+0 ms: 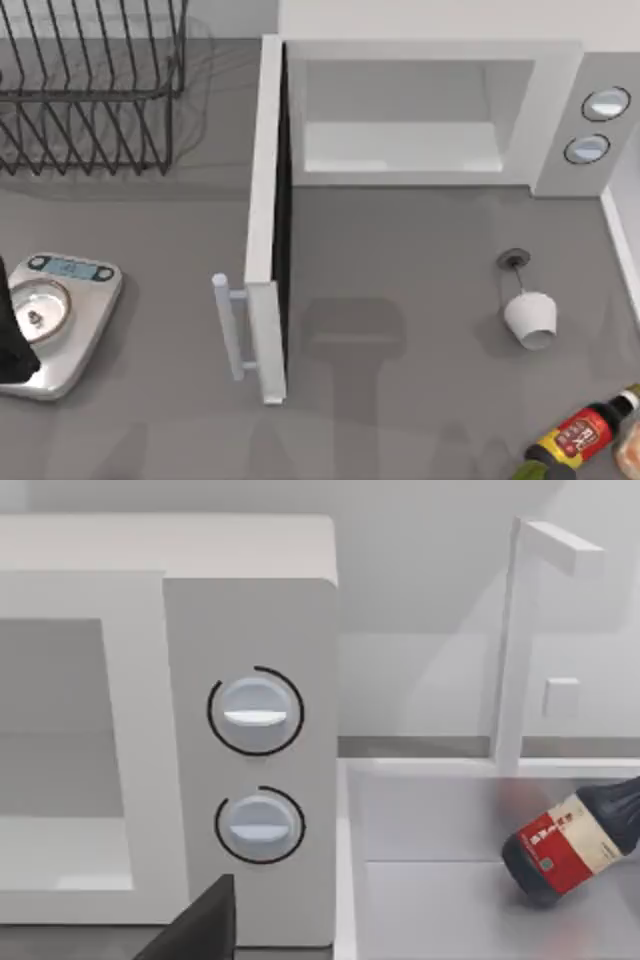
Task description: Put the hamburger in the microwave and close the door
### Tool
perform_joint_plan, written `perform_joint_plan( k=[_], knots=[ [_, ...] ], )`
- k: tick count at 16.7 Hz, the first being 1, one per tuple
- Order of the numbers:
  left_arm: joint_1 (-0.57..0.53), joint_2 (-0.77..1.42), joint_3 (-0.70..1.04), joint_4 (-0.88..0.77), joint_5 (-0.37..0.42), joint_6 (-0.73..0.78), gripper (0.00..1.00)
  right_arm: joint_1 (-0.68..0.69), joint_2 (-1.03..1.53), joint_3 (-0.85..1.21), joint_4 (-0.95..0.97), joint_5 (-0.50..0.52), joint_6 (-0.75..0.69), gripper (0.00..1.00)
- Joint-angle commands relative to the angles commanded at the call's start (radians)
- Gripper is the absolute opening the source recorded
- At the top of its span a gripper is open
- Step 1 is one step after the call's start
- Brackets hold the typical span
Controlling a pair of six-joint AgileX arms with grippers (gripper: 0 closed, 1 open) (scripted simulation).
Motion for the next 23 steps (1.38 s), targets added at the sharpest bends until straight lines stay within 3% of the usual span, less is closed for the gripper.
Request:
perform_joint_plan(
  k=[7,18,23],
  knots=[
    [0.000,0.000,0.000,0.000,0.000,0.000,1.00,0.034,0.163,0.104,-0.143,0.000,-0.112,1.00],
    [0.000,0.000,0.000,0.000,0.000,0.000,1.00,0.188,1.016,0.573,-0.791,0.001,-0.616,1.00],
    [0.000,0.000,0.000,0.000,0.000,0.000,1.00,0.233,1.266,0.706,-0.974,0.000,-0.759,1.00]
  ],
)
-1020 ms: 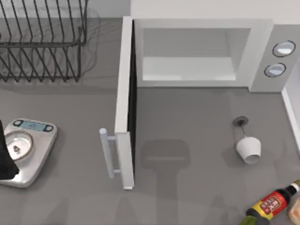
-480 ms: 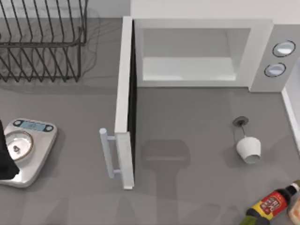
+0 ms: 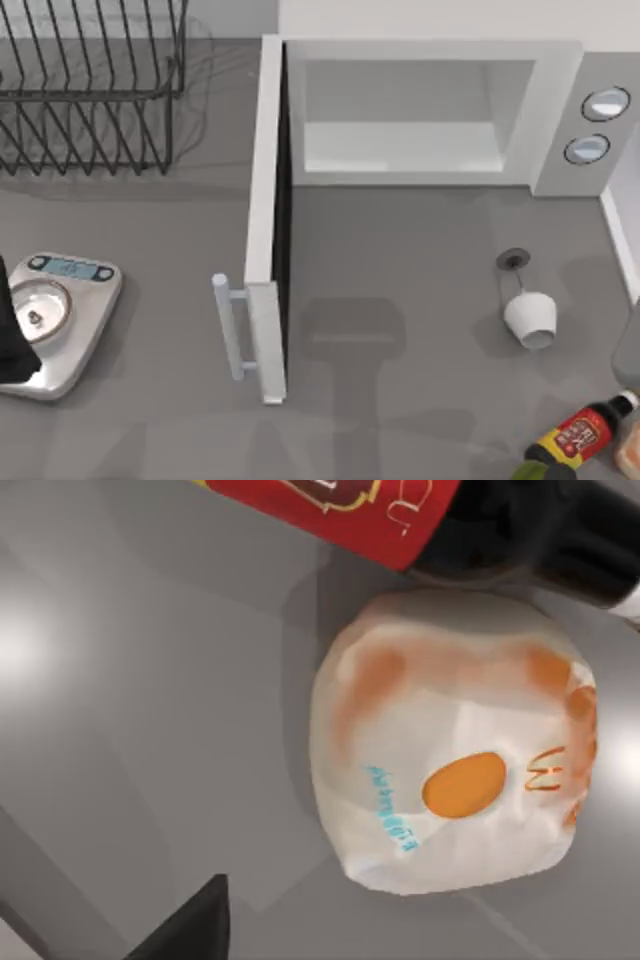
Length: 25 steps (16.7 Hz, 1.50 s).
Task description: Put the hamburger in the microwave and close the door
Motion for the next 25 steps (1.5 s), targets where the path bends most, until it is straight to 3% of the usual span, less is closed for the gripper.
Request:
perform_joint_plan(
  k=[8,14,20,25],
  knots=[
    [0.000,0.000,0.000,0.000,0.000,0.000,1.00,-0.006,0.036,0.013,-0.009,0.000,-0.027,1.00],
    [0.000,0.000,0.000,0.000,0.000,0.000,1.00,-0.054,0.143,-0.042,0.148,0.001,-0.079,1.00],
    [0.000,0.000,0.000,0.000,0.000,0.000,1.00,-0.013,0.217,-0.175,0.359,0.001,-0.034,1.00],
    [0.000,0.000,0.000,0.000,0.000,0.000,1.00,0.010,0.237,-0.190,0.391,-0.001,-0.012,1.00]
  ],
)
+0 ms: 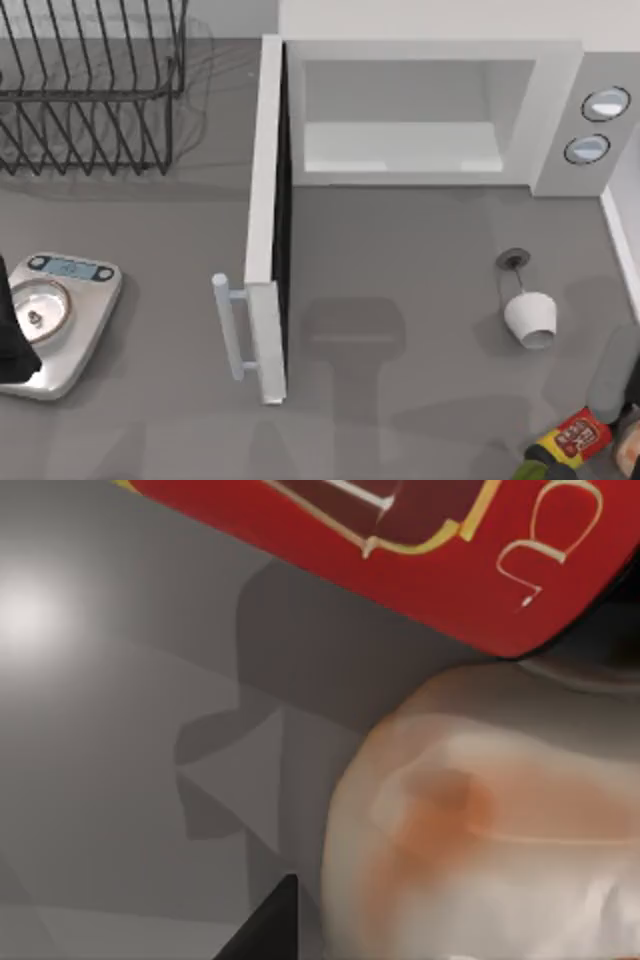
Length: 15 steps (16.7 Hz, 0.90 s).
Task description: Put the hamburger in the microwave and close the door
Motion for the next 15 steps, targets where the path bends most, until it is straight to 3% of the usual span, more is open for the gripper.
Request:
perform_joint_plan(
  k=[1,14,15],
  knots=[
    [0.000,0.000,0.000,0.000,0.000,0.000,1.00,0.000,0.000,0.000,0.000,0.000,0.000,1.00],
    [0.000,0.000,0.000,0.000,0.000,0.000,1.00,0.000,0.000,0.000,0.000,0.000,0.000,0.02],
    [0.000,0.000,0.000,0.000,0.000,0.000,1.00,0.000,0.000,0.000,0.000,0.000,0.000,0.00]
  ],
)
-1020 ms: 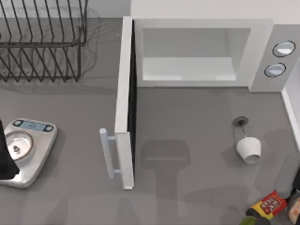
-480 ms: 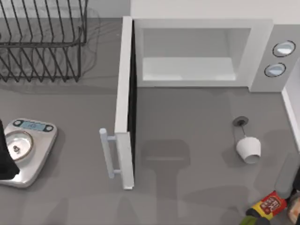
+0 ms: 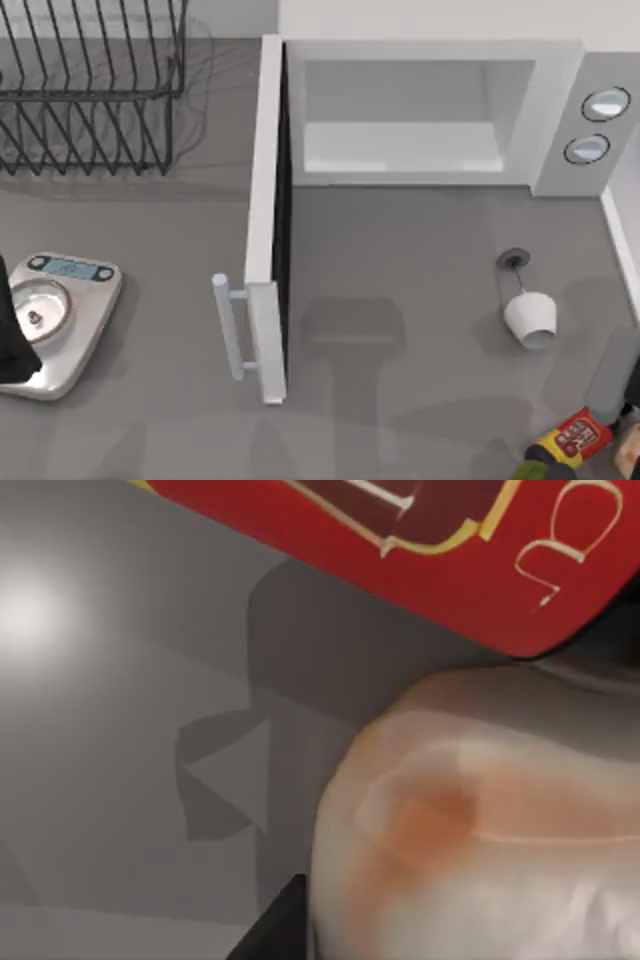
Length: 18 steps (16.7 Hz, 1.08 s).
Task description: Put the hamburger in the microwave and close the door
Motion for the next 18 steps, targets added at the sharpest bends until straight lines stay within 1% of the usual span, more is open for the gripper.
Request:
perform_joint_plan(
  k=[7,8,11,13,15,18],
  knots=[
    [0.000,0.000,0.000,0.000,0.000,0.000,1.00,0.000,0.000,0.000,0.000,0.000,0.000,0.00],
    [0.000,0.000,0.000,0.000,0.000,0.000,1.00,-0.012,-0.078,0.046,-0.125,0.001,-0.006,0.00],
    [0.000,0.000,0.000,0.000,0.000,0.000,1.00,-0.033,-0.072,0.053,-0.158,0.039,-0.017,0.00],
    [0.000,0.000,0.000,0.000,0.000,0.000,1.00,-0.055,-0.080,0.090,-0.223,0.093,-0.033,0.00],
    [0.000,0.000,0.000,0.000,0.000,0.000,1.00,-0.070,-0.117,0.158,-0.311,0.127,-0.037,0.00],
    [0.000,0.000,0.000,0.000,0.000,0.000,1.00,-0.074,-0.194,0.274,-0.455,0.105,-0.019,0.00]
  ],
)
